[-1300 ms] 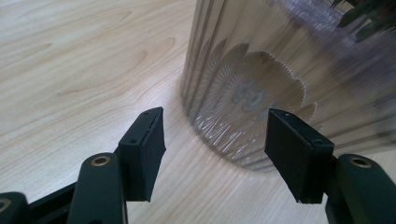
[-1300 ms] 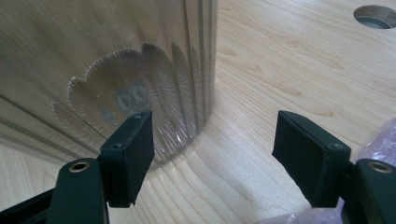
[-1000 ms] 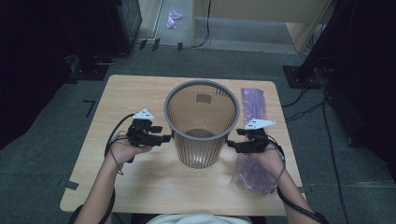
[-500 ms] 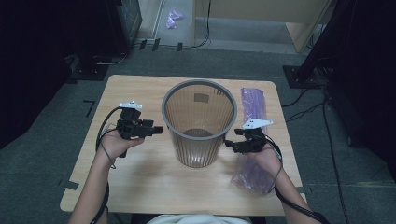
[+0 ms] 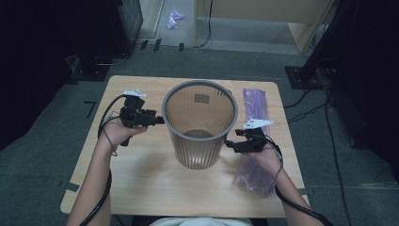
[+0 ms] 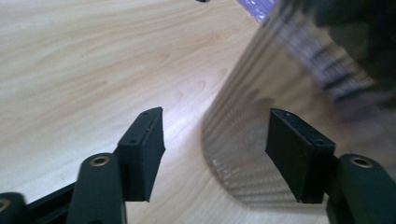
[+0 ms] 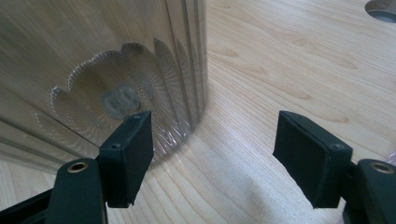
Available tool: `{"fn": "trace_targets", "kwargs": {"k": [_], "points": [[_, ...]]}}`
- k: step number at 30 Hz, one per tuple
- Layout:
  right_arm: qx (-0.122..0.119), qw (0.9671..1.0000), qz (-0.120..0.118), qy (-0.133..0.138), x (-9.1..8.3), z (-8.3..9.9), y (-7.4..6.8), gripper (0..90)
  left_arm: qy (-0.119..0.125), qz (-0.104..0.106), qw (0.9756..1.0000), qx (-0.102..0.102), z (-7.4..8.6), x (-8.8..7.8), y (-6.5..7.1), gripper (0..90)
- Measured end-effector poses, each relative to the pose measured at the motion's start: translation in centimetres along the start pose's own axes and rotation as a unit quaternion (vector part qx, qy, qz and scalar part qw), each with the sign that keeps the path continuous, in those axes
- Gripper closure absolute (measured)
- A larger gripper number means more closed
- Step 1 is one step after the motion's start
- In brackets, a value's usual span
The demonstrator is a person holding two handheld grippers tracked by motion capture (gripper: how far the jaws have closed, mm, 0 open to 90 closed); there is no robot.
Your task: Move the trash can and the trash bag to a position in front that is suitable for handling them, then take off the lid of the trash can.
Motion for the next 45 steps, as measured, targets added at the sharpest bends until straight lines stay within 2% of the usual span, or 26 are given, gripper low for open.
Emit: {"fn": "trace_targets", "kwargs": {"k": [2, 3, 4, 8, 9, 12, 13, 17, 21, 23, 26, 28, 30, 35, 38, 40, 42, 45], "points": [[-0.001, 1.0, 0.0, 0.001, 0.0, 0.0, 0.1, 28.9, 0.021, 0.009, 0.9996, 0.017, -1.0, -0.2, 0.2, 37.2], [0.001, 1.0, -0.001, -0.001, 0.1, 0.0, 0.1, 28.9, 0.039, 0.016, 0.9985, 0.033, -1.5, -0.3, 0.4, 41.8], [0.0, 1.0, 0.002, -0.001, 0.1, 0.0, 0.1, 28.9, 0.046, 0.017, 0.998, 0.039, -1.9, -0.4, 0.5, 42.0], [0.0, 1.0, 0.002, -0.003, 0.4, 0.0, 0.3, 28.9, 0.021, -0.006, 0.9985, 0.049, -2.5, -0.4, 0.3, 38.7], [0.002, 1.0, 0.002, -0.004, 0.4, 0.0, 0.4, 28.9, 0.022, -0.005, 0.9986, 0.048, -2.7, -0.4, 0.2, 40.3], [0.003, 1.0, 0.004, -0.005, 0.6, 0.0, 0.4, 28.9, 0.001, 0.0, 1.0, 0.006, -3.3, -0.4, -0.2, 38.7], [0.004, 1.0, 0.002, -0.006, 0.6, 0.0, 0.4, 28.9, 0.003, 0.006, 1.0, 0.001, -3.6, -0.4, -0.1, 37.9], [0.0, 1.0, 0.003, -0.004, 0.9, -0.2, 0.3, 28.4, 0.024, 0.009, 0.9994, 0.023, -4.7, -1.0, 0.2, 34.2], [-0.008, 1.0, 0.003, 0.005, 0.8, -0.2, 0.4, 26.7, 0.036, 0.002, 0.999, 0.027, -5.1, -2.0, 0.4, 35.8], [-0.022, 0.9997, -0.001, 0.01, 0.9, 0.0, 0.4, 26.9, 0.043, 0.009, 0.9988, 0.021, -5.1, -2.7, 0.7, 38.1], [-0.033, 0.9994, -0.005, 0.007, 0.9, 0.2, 0.4, 28.1, 0.044, -0.004, 0.9988, 0.02, -5.2, -3.5, 0.9, 40.3], [-0.026, 0.9996, -0.008, 0.004, 0.8, 0.2, 0.5, 28.1, 0.048, -0.004, 0.9987, 0.017, -5.3, -4.0, 1.0, 40.6], [-0.017, 0.9998, -0.01, 0.003, 0.6, 0.1, 0.7, 28.2, 0.05, -0.001, 0.9987, 0.004, -5.4, -4.4, 1.0, 40.6], [-0.019, 0.9998, -0.005, 0.002, 0.2, 0.0, 1.3, 29.0, 0.039, 0.001, 0.9992, -0.008, -5.1, -4.5, 0.7, 41.6], [-0.019, 0.9998, -0.002, 0.002, 0.0, 0.1, 1.8, 29.0, 0.042, 0.004, 0.999, -0.018, -5.3, -4.5, 0.5, 41.5], [-0.018, 0.9998, 0.001, -0.001, -0.1, 0.3, 2.1, 28.9, 0.041, 0.005, 0.9991, -0.011, -5.6, -4.5, 0.5, 40.9], [-0.019, 0.9998, 0.003, 0.001, -0.2, 0.4, 2.5, 28.6, 0.034, -0.012, 0.9993, -0.002, -5.9, -4.4, 0.2, 39.9], [-0.02, 0.9998, 0.006, -0.006, -0.1, 0.7, 3.2, 28.6, 0.035, -0.006, 0.9994, -0.004, -6.4, -4.5, 0.2, 39.7]]}}
Point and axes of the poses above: each handheld gripper's, and its own axes: x roughly forward along the jaws, z roughly out of its underside, y roughly to its right, the point moved 6 cm from there along x, roughly forward along the jaws
